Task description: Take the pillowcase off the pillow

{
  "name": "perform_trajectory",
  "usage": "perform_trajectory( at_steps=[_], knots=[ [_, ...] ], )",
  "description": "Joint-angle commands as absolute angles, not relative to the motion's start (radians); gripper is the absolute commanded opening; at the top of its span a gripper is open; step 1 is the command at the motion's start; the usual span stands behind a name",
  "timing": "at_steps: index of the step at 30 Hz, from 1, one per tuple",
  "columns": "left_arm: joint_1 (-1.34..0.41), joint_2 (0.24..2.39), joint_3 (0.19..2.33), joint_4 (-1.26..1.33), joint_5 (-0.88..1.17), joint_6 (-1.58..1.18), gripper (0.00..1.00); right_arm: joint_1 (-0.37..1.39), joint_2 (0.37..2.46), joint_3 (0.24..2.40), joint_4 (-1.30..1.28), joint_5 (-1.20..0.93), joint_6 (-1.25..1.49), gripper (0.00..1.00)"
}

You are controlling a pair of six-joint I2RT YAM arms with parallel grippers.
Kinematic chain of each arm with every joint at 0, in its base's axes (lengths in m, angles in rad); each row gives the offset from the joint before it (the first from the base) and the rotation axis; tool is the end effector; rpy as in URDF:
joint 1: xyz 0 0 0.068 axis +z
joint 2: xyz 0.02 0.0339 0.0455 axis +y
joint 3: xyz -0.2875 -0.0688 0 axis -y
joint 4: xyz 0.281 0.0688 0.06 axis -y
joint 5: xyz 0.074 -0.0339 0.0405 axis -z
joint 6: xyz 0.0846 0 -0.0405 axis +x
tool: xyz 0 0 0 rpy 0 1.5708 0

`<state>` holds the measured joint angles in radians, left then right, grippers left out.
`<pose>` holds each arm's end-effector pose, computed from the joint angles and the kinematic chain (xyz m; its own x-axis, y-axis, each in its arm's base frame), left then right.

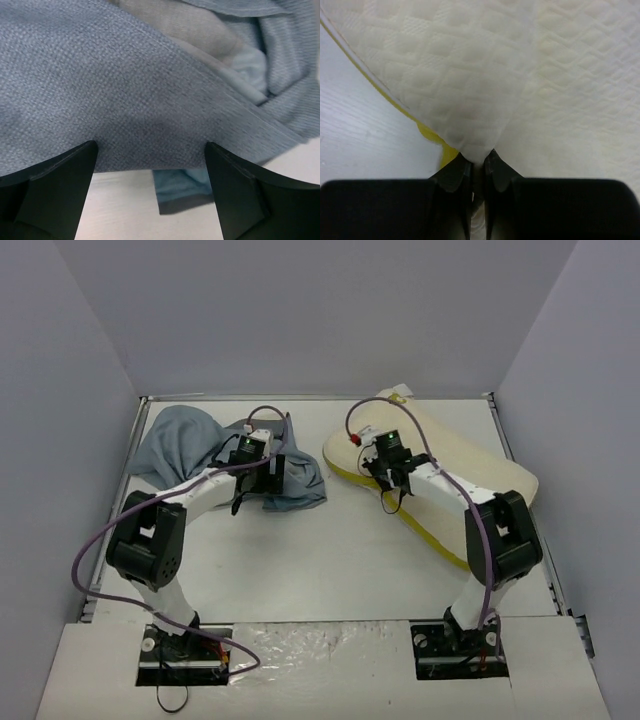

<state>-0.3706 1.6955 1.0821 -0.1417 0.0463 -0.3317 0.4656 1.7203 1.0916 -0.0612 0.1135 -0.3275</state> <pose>0.4045 -0.1614 0.1774 -0.7321 -0.0646 -0.6782 0.1637 0.9496 -0.2671 0.4040 0.1923 0.1805 -0.4201 -0.5688 -0.7071 -0.5314 0.7858 -0.3164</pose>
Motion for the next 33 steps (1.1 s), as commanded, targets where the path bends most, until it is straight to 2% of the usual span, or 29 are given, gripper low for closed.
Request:
perform_trajectory(
  at_steps=[1, 3, 6, 7, 10, 11, 14, 18, 20, 25, 28, 33],
  knots=[
    [-0.397, 1.727, 1.172, -0.199, -0.171, -0.232, 0.88, 0.309, 1.584, 1.138, -0.115, -0.078, -0.258, 0.0],
    [-0.419, 1.784, 1.198, -0.213, -0.224, -0.189, 0.87, 0.215, 1.543, 1.183, -0.13, -0.167, -0.239, 0.0],
    [-0.436, 1.864, 1.261, -0.244, -0.287, -0.155, 0.76, 0.109, 1.485, 1.242, -0.158, -0.251, -0.193, 0.0],
    [-0.436, 1.896, 1.297, -0.258, -0.281, -0.147, 0.61, 0.065, 1.465, 1.252, -0.161, -0.267, -0.177, 0.0],
    [-0.437, 1.919, 1.322, -0.252, -0.255, -0.126, 0.35, 0.005, 1.457, 1.269, -0.16, -0.311, -0.088, 0.0],
    [-0.437, 1.919, 1.327, -0.265, -0.252, -0.126, 0.23, -0.056, 1.465, 1.269, -0.16, -0.322, -0.066, 0.0],
    [-0.437, 1.887, 1.324, -0.29, -0.207, -0.138, 0.03, -0.115, 1.518, 1.266, -0.16, -0.409, 0.012, 0.0],
    [-0.44, 1.732, 1.215, -0.278, -0.134, -0.195, 0.02, -0.135, 1.621, 1.273, -0.156, -0.557, 0.118, 0.0],
    [-0.445, 1.584, 1.108, -0.261, -0.118, -0.227, 0.02, -0.126, 1.649, 1.288, -0.156, -0.639, 0.185, 0.0],
    [-0.448, 1.263, 0.933, -0.256, -0.088, -0.299, 0.02, -0.019, 1.697, 1.357, -0.117, -0.64, 0.314, 0.0],
    [-0.445, 1.181, 0.859, -0.247, -0.064, -0.334, 0.02, 0.05, 1.721, 1.38, -0.062, -0.594, 0.391, 0.0],
    [-0.436, 1.181, 0.795, -0.236, -0.066, -0.376, 0.05, 0.089, 1.782, 1.402, 0.041, -0.545, 0.499, 0.0]
  ],
)
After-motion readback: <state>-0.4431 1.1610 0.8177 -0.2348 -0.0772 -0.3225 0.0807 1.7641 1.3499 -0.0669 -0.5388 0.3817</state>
